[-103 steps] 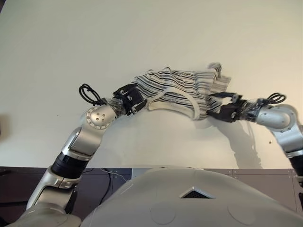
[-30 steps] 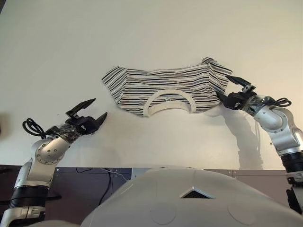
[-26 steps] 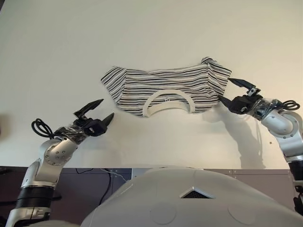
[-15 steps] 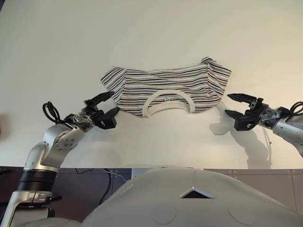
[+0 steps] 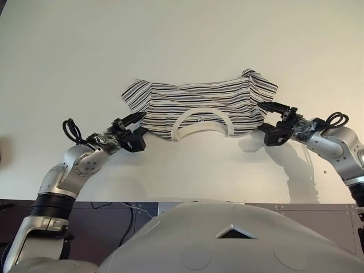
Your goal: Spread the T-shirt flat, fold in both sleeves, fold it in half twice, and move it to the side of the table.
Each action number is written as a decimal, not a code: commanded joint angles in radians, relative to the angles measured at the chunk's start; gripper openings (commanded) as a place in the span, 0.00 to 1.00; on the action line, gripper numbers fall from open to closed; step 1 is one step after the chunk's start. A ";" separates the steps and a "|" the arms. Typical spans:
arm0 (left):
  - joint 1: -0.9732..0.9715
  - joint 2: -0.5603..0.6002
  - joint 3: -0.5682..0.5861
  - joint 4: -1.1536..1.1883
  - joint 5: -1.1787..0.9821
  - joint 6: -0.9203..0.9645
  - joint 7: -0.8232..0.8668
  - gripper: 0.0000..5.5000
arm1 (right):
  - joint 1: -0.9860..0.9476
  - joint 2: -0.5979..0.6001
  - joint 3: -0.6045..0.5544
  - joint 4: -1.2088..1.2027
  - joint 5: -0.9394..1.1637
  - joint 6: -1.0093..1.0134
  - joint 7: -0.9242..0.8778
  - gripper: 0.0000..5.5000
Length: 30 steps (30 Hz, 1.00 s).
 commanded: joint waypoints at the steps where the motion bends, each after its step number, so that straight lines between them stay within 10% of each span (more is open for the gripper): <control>1: 0.020 0.006 -0.036 0.069 0.032 0.019 -0.017 0.24 | 0.031 0.020 0.029 0.050 -0.032 0.037 0.001 0.44; 11: 0.040 -0.013 -0.043 0.060 -0.001 0.009 0.001 0.02 | 0.043 0.023 0.008 0.010 0.040 0.044 0.010 0.05; 16: 0.036 -0.048 0.004 -0.006 -0.110 0.048 -0.004 0.02 | 0.040 0.068 -0.055 -0.078 0.206 0.138 0.058 0.02; 22: -0.220 -0.201 0.157 -0.230 -0.743 0.614 -0.210 0.02 | -0.213 0.246 -0.181 -0.196 0.629 0.574 0.149 0.02; 30: -0.829 -0.223 0.293 0.135 -0.990 1.050 -0.280 0.02 | -0.806 0.430 -0.252 0.426 0.648 0.748 -0.008 0.02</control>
